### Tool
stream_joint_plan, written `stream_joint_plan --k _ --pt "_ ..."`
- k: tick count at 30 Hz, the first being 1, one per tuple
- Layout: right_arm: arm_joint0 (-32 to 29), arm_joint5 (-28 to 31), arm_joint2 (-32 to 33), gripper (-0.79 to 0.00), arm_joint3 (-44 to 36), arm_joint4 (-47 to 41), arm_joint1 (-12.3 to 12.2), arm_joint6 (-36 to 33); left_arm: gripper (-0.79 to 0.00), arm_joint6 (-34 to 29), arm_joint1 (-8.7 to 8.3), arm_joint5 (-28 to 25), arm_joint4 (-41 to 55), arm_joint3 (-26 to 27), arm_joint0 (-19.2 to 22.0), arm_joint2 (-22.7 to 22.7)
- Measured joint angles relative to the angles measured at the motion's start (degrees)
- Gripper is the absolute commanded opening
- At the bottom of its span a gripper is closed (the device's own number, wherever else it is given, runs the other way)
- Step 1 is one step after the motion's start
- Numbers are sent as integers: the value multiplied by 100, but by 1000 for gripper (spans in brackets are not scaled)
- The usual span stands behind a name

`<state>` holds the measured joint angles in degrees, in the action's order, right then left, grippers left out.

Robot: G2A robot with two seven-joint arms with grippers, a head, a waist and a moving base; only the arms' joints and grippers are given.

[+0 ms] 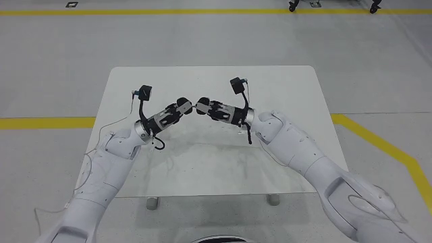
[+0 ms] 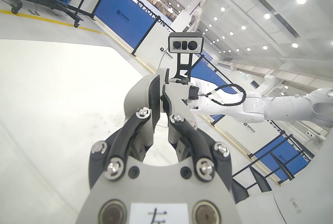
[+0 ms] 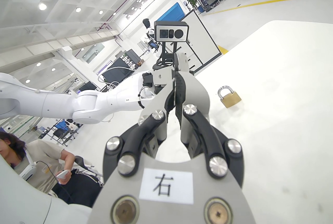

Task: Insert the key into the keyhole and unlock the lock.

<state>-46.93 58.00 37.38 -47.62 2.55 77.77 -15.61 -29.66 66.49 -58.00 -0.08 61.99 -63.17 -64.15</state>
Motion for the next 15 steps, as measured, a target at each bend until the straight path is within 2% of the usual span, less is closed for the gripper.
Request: stream_joint_plan --k 2,3,8,10,11,13,14,15 --pt "-9 0 17 -785 -16 -43 -2 -39 -671 3 -1 0 -14 9 -3 16" --pt "-12 0 25 -785 -20 -58 -3 -58 -640 2 -1 0 -17 10 -3 24" --pt "-30 1 65 -785 -19 -134 -2 -168 -545 -20 -4 1 1 1 13 64" --pt "-34 1 80 -785 -12 -160 1 -217 -557 -28 -6 1 25 -10 20 77" --pt "-35 1 87 -785 -9 -173 3 -239 -600 -30 -6 0 39 -17 23 81" --pt "-37 0 100 -785 -4 -208 9 -295 -751 -38 -7 0 63 -33 32 90" --pt "-37 0 104 -785 -3 -222 12 -323 -785 -43 -8 0 74 -38 36 95" --pt "-37 0 107 -785 -1 -236 16 -351 -785 -49 -9 0 86 -40 40 99"
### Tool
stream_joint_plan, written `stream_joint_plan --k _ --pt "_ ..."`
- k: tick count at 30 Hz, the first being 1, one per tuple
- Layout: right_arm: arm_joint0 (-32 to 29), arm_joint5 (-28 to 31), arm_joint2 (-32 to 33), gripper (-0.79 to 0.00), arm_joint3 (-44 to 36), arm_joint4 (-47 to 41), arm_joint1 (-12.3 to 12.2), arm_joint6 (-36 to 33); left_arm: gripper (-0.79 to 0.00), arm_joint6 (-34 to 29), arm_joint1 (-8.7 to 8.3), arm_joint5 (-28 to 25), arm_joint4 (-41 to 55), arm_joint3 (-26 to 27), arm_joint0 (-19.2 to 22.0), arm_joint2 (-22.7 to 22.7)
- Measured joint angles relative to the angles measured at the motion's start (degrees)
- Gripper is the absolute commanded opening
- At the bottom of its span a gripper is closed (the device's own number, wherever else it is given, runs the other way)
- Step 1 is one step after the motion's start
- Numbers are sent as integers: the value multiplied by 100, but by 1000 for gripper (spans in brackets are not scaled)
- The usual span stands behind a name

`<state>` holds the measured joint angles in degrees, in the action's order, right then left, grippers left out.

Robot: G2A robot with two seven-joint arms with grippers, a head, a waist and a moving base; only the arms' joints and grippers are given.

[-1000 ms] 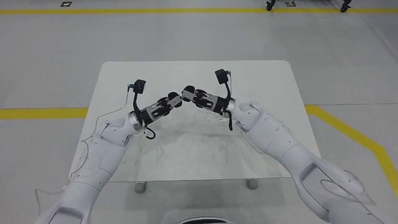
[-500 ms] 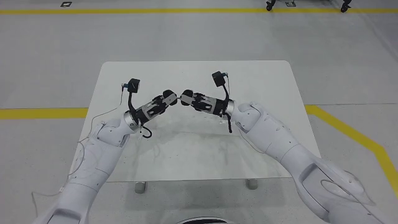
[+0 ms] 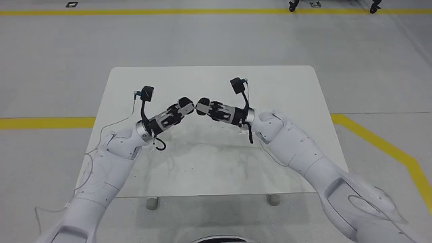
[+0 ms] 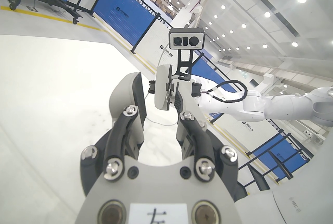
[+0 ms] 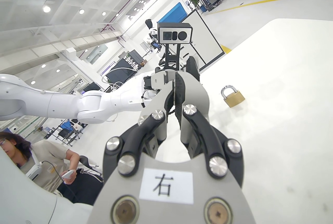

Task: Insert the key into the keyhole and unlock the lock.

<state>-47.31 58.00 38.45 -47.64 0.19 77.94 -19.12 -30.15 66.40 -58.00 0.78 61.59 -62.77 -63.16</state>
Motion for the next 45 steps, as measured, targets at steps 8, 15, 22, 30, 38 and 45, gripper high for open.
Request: stream_joint_plan --k 8,15,22,30,38,45 --pt "5 0 59 -785 61 -120 42 -204 -785 -54 1 0 49 -22 33 56" --pt "-16 1 178 -566 124 -289 69 -352 -785 14 -7 1 3 -50 47 29" --pt "-51 0 271 -643 146 -458 102 -709 -785 105 -18 0 -65 -11 15 4" --pt "-37 0 378 -785 232 -615 173 -1045 -785 116 -29 0 -79 7 7 9" --pt "-53 1 552 -785 240 -558 212 -1238 0 227 -69 1 -515 149 -26 -65" --pt "-173 0 965 -785 179 -447 108 -1187 0 716 -181 0 -942 350 -279 -461"
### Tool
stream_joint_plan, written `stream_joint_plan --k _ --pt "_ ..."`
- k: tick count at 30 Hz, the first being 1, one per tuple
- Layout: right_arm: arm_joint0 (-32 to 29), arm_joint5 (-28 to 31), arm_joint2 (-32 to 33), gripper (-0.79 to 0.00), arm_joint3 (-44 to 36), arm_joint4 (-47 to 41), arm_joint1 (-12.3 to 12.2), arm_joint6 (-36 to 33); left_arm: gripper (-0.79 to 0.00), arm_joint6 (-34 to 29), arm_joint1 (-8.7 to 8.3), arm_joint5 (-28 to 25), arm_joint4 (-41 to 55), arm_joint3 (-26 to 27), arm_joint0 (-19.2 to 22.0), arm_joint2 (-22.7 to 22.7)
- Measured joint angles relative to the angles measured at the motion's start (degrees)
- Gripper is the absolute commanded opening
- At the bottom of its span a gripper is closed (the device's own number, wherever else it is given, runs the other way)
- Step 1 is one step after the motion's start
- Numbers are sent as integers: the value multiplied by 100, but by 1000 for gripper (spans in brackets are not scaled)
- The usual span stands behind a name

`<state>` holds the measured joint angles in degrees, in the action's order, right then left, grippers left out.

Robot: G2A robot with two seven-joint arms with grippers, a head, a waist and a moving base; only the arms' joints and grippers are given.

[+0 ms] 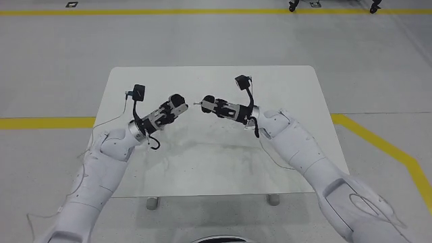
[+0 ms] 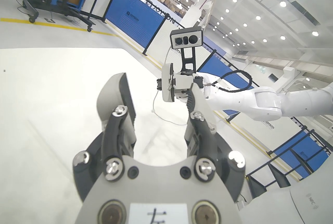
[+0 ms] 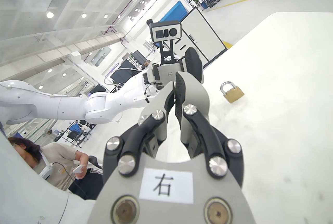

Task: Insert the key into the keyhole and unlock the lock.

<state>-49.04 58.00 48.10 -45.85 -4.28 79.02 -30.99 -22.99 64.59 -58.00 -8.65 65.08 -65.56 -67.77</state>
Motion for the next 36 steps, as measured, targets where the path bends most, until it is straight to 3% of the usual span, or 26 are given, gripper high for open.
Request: stream_joint_plan --k 5,8,13,17,21,22,25,26,36 --pt "-131 0 468 -785 -209 186 -157 84 0 -53 -187 14 -610 352 -415 -518" --pt "-130 0 450 -785 -206 181 -154 83 0 54 -344 450 -1730 1090 -974 -1159" --pt "-129 0 447 -785 -204 179 -153 82 0 272 -469 2180 -3606 3073 -2419 -2029" --pt "-129 0 448 -785 -204 179 -153 82 0 -110 -466 3483 -4660 4023 -3024 -2056" --pt "-129 0 447 -785 -204 179 -153 82 -28 -524 -389 4569 -5422 3802 -2617 -1527" --pt "-129 0 447 -785 -204 179 -153 82 -77 -562 -358 4696 -5423 3625 -2418 -1344" --pt "-129 0 447 -785 -204 179 -153 82 -357 -575 -305 4773 -5302 3183 -1988 -1064" --pt "-129 0 447 -785 -204 179 -153 82 -406 -592 -293 4819 -5342 3090 -1894 -1003" --pt "-129 0 447 -785 -204 179 -153 82 -483 -934 -194 5179 -5683 2686 -1410 -502"
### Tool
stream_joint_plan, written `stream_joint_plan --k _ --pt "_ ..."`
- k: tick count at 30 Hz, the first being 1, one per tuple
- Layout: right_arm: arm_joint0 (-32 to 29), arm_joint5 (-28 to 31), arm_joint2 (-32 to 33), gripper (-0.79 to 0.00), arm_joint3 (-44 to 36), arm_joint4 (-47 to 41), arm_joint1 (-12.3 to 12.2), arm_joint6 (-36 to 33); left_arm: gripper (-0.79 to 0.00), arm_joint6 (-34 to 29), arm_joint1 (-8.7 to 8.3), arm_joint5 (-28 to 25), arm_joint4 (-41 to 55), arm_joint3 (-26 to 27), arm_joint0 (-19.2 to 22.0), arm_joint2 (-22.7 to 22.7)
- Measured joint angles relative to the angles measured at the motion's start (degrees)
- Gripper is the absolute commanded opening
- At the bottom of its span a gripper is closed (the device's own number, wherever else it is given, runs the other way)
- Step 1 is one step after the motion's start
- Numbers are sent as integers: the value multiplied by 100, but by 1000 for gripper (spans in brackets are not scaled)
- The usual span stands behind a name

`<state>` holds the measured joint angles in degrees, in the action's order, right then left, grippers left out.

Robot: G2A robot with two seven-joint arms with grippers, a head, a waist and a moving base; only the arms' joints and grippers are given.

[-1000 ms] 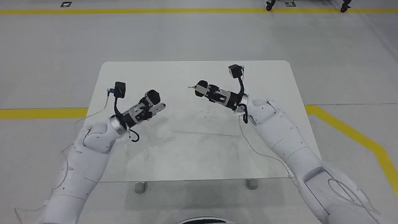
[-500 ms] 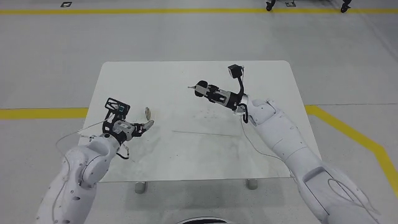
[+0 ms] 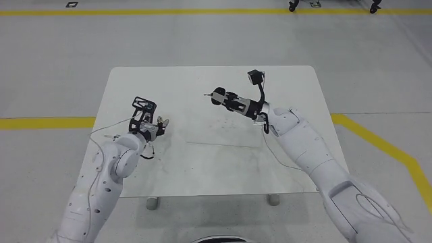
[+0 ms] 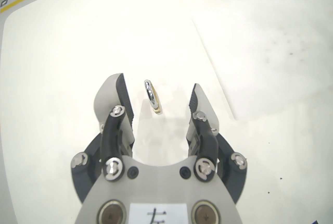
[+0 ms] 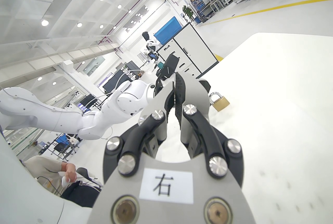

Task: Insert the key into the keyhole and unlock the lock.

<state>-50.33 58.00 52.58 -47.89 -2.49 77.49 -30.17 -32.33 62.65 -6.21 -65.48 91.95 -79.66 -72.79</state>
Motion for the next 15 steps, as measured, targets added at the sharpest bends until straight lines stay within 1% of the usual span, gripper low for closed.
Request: stream_joint_plan --k 2,4,6,7,12,15 --pt "0 0 0 -785 0 0 0 0 -505 -75 15 96 -109 -72 49 76" --pt "0 0 0 -785 0 0 0 0 -560 -94 35 212 -198 -151 94 147" --pt "0 0 0 -785 0 0 0 0 -742 -87 52 282 -250 -219 136 205" --pt "0 0 0 -785 0 0 0 0 -785 -76 64 320 -279 -258 162 241" --pt "0 0 0 -785 0 0 0 0 -785 15 100 453 -306 -336 222 306" --pt "0 0 0 -785 0 0 0 0 -785 175 105 369 -220 -271 169 264"
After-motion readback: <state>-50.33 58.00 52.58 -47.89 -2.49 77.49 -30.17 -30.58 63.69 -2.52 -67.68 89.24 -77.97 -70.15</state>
